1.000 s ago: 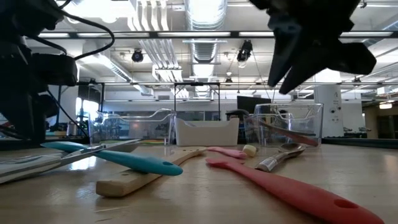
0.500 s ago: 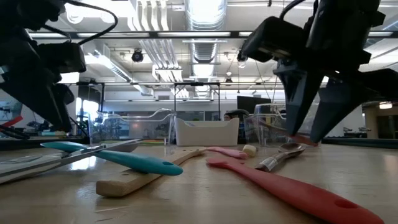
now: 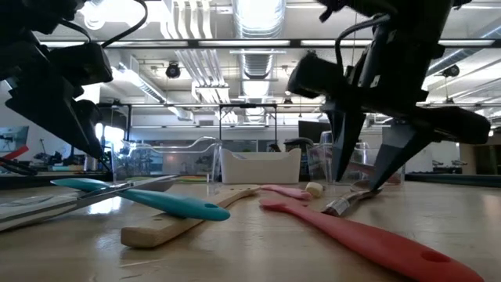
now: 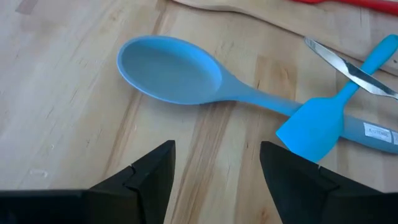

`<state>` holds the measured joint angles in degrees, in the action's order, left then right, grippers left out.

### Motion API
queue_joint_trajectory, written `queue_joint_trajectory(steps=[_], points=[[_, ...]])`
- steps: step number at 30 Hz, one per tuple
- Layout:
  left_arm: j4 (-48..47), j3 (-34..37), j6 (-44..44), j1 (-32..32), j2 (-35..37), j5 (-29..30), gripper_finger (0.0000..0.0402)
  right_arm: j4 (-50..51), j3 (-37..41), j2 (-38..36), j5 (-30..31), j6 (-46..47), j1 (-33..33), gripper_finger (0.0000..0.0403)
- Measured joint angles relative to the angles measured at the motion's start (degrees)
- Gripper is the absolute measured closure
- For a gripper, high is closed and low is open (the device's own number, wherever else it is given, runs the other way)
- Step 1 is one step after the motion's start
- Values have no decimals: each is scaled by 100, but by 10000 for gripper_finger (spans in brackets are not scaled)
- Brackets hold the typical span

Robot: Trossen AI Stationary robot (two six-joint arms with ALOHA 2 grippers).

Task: Pick & Place Kitchen Items
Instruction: Put the brown ladle into the right transparent bin

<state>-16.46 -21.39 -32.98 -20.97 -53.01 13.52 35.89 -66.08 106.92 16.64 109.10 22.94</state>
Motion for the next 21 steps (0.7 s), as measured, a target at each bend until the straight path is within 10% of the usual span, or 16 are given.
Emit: queue_joint_trajectory(steps=[21], points=[[-25, 7, -12, 0, 0, -59, 165, 769, -42, 463, -889, -52, -365, 230]])
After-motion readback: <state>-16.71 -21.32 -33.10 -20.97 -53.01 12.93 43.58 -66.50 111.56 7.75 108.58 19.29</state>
